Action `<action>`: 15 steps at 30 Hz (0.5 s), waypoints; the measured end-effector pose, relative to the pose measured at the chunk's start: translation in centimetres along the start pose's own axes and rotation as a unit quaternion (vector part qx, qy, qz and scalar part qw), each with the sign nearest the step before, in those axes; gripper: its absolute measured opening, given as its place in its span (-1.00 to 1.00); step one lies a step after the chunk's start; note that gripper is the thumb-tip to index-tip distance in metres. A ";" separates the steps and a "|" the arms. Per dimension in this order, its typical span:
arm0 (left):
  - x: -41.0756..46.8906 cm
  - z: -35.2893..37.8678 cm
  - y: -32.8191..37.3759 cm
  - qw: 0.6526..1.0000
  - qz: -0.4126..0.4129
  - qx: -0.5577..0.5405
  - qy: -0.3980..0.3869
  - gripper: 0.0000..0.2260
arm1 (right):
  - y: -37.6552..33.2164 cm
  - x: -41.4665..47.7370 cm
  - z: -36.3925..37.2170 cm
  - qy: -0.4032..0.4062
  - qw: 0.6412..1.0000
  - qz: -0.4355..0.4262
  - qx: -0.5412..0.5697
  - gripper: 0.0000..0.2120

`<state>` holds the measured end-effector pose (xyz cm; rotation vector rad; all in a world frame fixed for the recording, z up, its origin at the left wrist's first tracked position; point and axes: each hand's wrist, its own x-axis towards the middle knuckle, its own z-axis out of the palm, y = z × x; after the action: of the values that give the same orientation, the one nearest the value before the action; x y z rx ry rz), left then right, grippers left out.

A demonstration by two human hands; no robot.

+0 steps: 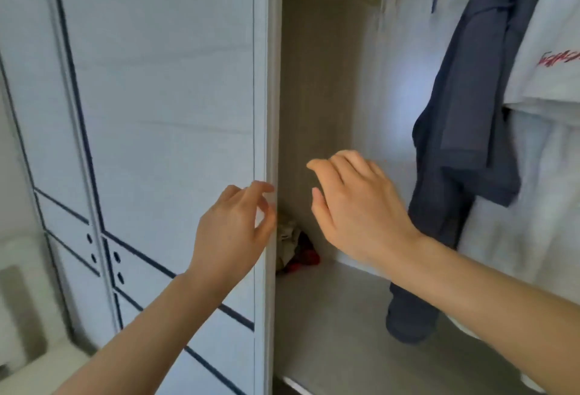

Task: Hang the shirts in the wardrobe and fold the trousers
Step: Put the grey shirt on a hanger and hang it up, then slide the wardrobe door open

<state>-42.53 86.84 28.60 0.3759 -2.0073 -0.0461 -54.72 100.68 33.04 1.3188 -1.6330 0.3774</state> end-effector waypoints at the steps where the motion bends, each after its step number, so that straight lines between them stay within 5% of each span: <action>1: -1.4 -0.5 -0.9 1.000 -0.005 0.021 -0.005 -0.80 | -1.4 -0.6 0.6 -0.006 1.000 -0.005 0.028 -0.75; 15: -20.3 -2.5 -10.4 0.948 -0.235 0.184 -0.112 -0.84 | -19.7 -8.2 13.0 -0.170 0.924 -0.103 0.326 -0.75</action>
<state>-29.53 82.99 10.05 1.1295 -2.1036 -0.0108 -44.18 88.69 13.82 2.1377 -1.6888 0.6231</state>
